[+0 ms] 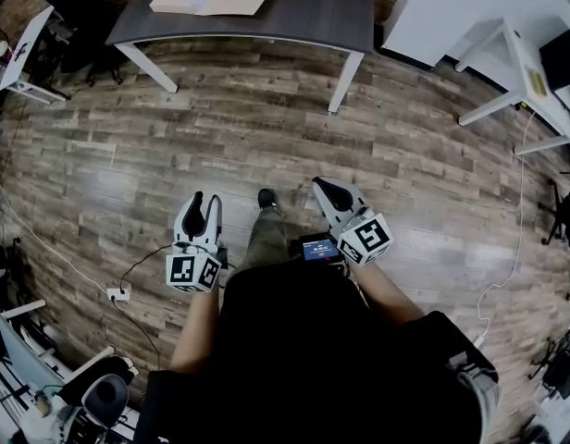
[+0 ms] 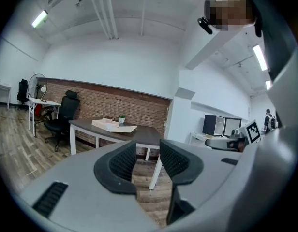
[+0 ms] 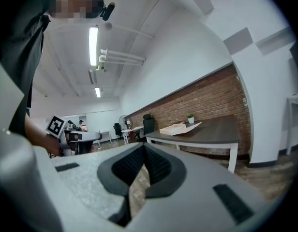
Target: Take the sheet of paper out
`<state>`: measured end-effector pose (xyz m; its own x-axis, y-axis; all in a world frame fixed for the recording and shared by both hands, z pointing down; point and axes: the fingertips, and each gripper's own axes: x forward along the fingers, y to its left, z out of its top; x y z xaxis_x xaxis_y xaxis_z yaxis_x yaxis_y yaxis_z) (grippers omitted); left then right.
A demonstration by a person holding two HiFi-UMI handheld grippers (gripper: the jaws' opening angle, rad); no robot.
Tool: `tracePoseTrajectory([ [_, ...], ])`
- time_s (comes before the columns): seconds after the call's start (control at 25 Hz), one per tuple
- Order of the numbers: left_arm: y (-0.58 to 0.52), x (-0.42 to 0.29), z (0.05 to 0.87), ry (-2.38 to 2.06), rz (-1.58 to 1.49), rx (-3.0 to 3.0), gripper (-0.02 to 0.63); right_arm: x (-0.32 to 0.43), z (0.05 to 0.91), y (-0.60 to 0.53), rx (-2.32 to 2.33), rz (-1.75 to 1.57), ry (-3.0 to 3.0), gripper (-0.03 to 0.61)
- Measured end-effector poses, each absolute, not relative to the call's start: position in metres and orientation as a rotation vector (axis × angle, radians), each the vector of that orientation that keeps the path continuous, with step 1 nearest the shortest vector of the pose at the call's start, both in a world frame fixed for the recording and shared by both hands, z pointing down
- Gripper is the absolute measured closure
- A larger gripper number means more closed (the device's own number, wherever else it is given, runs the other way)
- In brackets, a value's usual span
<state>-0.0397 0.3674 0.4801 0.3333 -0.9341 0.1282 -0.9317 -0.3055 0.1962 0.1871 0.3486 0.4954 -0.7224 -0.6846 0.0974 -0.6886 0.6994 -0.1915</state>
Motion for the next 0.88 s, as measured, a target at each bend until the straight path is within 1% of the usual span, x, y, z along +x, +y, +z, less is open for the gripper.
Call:
tracePoseTrajectory([
  [0.16,0.322,-0.052,0.490,-1.680,-0.061,2.345,0.469,0.175,0.502,0.311,1.157,0.345,-2.859,0.575],
  [0.32,0.265,-0.066,0.481,-1.664,-0.097,2.367,0.469,0.153,0.494,0.256,1.119,0.286,-2.836,0.575],
  [0.64,0.157,-0.123,0.470,-1.666,-0.130,2.380,0.471,0.096,0.469,0.136,1.125,0.241,-2.844,0.575],
  [0.88,0.102,-0.154,0.470,-1.676,-0.146,2.376,0.477,0.066,0.457,0.080,1.124,0.187,-2.859,0.575],
])
